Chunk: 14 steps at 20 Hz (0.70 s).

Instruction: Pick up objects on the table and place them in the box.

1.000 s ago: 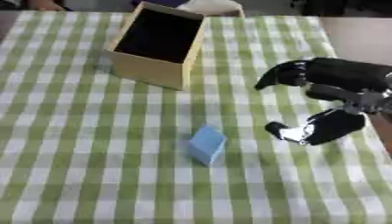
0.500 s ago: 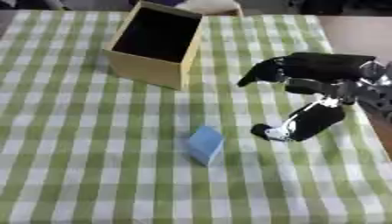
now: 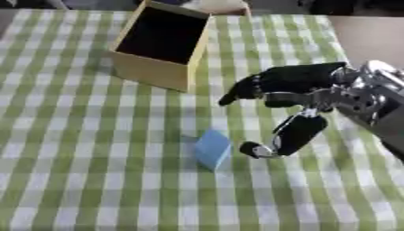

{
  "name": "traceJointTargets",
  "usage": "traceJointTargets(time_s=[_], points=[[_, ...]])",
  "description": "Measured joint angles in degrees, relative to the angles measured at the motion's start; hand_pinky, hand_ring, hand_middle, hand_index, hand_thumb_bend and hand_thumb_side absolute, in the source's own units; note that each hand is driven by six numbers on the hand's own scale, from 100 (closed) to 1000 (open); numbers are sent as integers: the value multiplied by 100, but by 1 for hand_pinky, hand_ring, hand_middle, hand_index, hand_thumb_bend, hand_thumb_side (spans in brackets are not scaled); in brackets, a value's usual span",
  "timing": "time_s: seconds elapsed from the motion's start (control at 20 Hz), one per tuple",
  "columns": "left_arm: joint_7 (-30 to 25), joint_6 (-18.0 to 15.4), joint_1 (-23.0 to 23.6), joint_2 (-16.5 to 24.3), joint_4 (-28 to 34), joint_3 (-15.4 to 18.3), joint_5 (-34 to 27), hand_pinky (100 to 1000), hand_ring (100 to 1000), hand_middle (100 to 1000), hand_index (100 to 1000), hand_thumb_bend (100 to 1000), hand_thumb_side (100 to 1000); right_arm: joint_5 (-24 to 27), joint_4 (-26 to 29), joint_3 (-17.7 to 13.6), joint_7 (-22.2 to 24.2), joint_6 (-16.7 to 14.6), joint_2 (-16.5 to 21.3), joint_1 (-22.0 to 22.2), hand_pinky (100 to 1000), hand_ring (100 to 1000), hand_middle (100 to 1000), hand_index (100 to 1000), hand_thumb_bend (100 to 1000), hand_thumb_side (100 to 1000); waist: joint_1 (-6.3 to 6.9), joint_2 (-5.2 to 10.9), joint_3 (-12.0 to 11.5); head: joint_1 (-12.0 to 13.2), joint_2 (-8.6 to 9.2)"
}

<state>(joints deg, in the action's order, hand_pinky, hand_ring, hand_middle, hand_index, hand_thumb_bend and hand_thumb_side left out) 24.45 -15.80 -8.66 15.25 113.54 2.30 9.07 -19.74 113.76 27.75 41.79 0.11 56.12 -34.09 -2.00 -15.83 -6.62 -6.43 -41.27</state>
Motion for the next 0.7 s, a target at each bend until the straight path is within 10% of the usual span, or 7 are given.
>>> traceJointTargets(time_s=[0.7], points=[[-48,39,-49,-6,0,-34,-48,625,609,603,679,241,630,-68,0,300,546,172,-207,-220,874,936,857,973,297,510,13,-79,-85,-79,55]])
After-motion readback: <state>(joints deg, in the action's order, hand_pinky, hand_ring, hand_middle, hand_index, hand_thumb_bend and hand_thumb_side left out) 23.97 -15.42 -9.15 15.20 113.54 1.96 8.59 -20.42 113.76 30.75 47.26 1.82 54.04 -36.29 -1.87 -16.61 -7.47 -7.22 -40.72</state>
